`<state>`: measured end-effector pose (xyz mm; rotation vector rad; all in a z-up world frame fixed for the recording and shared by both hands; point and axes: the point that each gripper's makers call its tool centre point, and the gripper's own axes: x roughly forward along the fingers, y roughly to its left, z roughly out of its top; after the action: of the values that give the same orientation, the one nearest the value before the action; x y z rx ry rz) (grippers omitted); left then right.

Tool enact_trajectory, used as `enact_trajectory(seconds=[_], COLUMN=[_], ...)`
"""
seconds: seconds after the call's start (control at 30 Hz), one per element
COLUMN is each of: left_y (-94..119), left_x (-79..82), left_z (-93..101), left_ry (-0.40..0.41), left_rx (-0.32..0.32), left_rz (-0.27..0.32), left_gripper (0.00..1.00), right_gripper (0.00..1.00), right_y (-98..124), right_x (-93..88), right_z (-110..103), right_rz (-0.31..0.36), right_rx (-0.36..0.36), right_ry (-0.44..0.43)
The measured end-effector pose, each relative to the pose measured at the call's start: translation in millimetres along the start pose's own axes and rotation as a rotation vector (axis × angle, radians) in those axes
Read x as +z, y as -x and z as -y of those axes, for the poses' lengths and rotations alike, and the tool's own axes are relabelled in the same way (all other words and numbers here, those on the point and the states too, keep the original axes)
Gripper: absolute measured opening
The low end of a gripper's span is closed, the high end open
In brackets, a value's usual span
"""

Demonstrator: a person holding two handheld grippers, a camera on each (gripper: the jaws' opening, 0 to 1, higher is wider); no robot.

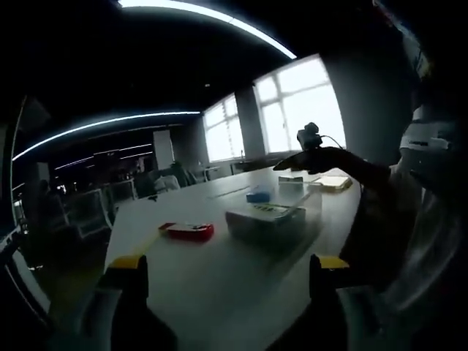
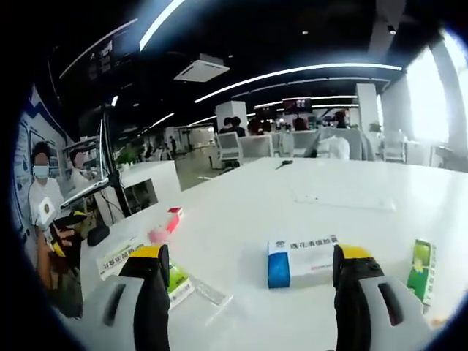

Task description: Arrange the small medicine boxes into an aligned row inside the storage area until every box is upright, visible, and separated from the surrounding clutter.

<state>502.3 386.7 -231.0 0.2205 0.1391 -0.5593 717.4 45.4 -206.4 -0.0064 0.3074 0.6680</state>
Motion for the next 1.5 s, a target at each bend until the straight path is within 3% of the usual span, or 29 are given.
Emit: enact_trajectory(seconds=[0.1, 0.27, 0.43, 0.53, 0.67, 0.83, 1.0, 1.3, 1.5], left_y=[-1.9, -1.5, -9.3, -10.9, -10.7, -11.2, -9.5, -5.0, -3.8], left_x=[-1.2, 7.0, 3.2, 5.6, 8.5, 8.0, 23.9, 19.0, 24.7], left_z=[0.9, 7.1, 13.2, 14.6, 15.7, 14.1, 13.4, 5.5, 3.0], left_ry=[-0.04, -0.032, -0.044, -0.064, -0.051, -0.031, 0.011, 0.026, 0.035], left_rx=[0.002, -0.026, -0.055, -0.058, -0.056, -0.054, -0.06, -0.038, -0.03], left_rz=[-0.029, 0.024, 0.003, 0.0, 0.014, 0.009, 0.044, 0.04, 0.063], left_gripper=[0.91, 0.91, 0.91, 0.91, 0.91, 0.9, 0.89, 0.89, 0.89], right_gripper=[0.91, 0.91, 0.91, 0.91, 0.91, 0.92, 0.93, 0.94, 0.95], right_y=[-2.0, -2.3, -2.4, -2.2, -4.6, -12.8, -18.0, -6.7, -11.2], right_x=[-0.1, -0.8, -11.9, -10.8, -5.3, -7.0, -12.2, -10.0, -4.8], right_z=[3.0, 9.6, 27.3, 42.3, 56.0, 66.7, 82.4, 84.7, 89.8], right_rz=[-0.004, -0.029, -0.072, -0.062, -0.027, -0.029, -0.047, -0.024, -0.013], right_rx=[-0.007, -0.031, -0.089, -0.128, -0.146, -0.176, -0.193, -0.187, -0.217], right_ry=[-0.003, -0.007, 0.009, 0.005, -0.036, 0.014, 0.041, 0.039, 0.055])
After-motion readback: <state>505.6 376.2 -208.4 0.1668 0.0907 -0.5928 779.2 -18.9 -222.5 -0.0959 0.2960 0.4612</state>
